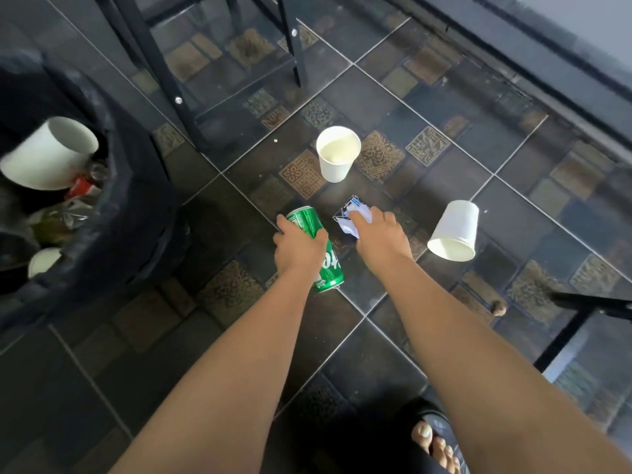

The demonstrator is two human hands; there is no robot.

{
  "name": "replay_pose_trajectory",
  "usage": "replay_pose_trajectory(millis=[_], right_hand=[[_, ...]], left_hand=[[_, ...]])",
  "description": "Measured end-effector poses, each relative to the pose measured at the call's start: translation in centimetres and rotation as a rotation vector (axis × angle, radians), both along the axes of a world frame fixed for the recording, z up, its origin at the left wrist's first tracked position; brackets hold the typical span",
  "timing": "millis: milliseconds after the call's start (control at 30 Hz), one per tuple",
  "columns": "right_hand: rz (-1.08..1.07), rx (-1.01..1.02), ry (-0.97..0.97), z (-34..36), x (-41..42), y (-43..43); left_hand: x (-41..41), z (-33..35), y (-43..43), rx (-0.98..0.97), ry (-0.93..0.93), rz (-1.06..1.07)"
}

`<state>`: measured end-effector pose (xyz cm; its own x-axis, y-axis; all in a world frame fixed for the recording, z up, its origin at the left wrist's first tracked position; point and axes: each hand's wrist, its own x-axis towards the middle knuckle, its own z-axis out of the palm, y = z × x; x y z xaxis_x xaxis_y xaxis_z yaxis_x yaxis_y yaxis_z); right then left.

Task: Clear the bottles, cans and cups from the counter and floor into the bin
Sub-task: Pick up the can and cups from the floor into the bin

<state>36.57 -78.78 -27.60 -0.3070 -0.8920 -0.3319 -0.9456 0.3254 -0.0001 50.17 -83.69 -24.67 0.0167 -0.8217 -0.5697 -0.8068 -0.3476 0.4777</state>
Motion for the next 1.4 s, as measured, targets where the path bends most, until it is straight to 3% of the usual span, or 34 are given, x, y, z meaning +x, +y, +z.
replay_pose_trajectory(millis=[200, 400, 667, 933, 1033, 1100, 1200, 1400], right_hand=[[0.018, -0.007, 0.119, 0.5, 1.3, -0.1], [0.009, -0.089, 0.074, 1.1, 1.5, 0.9], [-0.011, -0.465, -0.109, 9.3, 3.6, -1.1], [0.033, -0.819, -0.333, 20.6, 13.1, -8.1], [0.202, -0.868, -0.407, 22.8, 18.3, -10.5], [0.320, -0.805, -0.400, 23.2, 21.5, -11.6], [0.411, -0.615, -0.302, 22.2, 24.9, -12.8], [0.448, -0.276, -0.096, 19.4, 26.0, -13.6]], left_hand=[[1.5, 0.0, -0.4, -0.033, 0.049, 0.000], [3.2, 0.9, -0.9, -0.074, 0.133, 0.009], [4.7, 8.3, -1.9, -0.496, 0.406, 0.125], [11.8, 19.4, -5.6, -0.978, 0.645, 0.330], [17.2, 20.8, -7.3, -1.121, 0.542, 0.452], [20.9, 20.4, -8.0, -1.118, 0.397, 0.510], [25.6, 18.5, -8.4, -0.985, 0.167, 0.503], [29.3, 15.4, -9.1, -0.516, -0.188, 0.160]])
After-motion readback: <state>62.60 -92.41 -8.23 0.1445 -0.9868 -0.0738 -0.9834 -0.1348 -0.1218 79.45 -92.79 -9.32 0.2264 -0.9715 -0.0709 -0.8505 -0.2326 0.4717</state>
